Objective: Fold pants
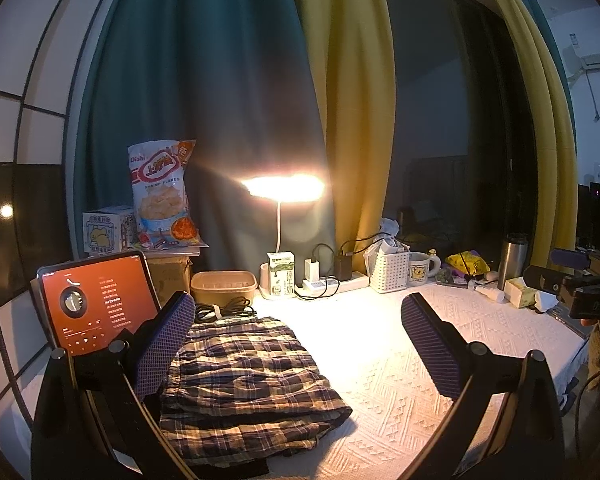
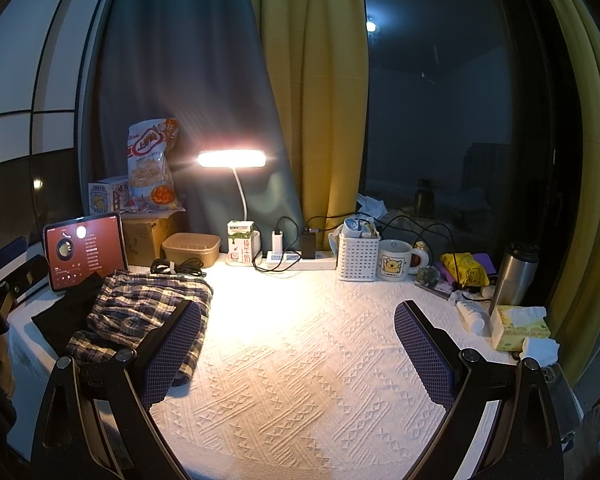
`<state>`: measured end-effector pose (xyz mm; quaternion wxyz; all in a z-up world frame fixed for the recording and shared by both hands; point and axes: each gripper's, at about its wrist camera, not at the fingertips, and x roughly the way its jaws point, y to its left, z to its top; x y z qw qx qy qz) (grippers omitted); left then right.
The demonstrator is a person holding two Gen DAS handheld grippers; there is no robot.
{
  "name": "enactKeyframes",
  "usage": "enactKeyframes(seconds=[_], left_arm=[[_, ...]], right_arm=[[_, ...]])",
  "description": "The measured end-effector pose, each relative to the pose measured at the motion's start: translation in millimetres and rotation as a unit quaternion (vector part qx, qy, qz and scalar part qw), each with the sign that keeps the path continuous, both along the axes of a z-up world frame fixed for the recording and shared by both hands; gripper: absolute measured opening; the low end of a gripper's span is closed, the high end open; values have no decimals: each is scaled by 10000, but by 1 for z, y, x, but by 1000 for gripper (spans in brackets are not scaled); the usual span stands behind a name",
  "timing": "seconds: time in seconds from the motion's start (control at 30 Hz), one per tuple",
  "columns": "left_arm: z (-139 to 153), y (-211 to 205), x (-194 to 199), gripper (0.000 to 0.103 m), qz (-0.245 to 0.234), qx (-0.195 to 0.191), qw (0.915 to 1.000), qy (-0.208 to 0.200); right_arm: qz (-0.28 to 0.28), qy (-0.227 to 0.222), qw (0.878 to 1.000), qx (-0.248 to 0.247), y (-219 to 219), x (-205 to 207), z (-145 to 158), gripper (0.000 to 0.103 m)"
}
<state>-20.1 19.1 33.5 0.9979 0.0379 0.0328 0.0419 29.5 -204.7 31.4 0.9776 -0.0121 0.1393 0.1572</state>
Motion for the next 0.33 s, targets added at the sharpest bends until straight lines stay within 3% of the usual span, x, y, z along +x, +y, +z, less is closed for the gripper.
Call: enactKeyframes(seconds=[0.33], left_arm=[[1,4,1,102,-53,44,10000,-44]], right_arm=[[-2,1,10000,9,0,0,0,98]])
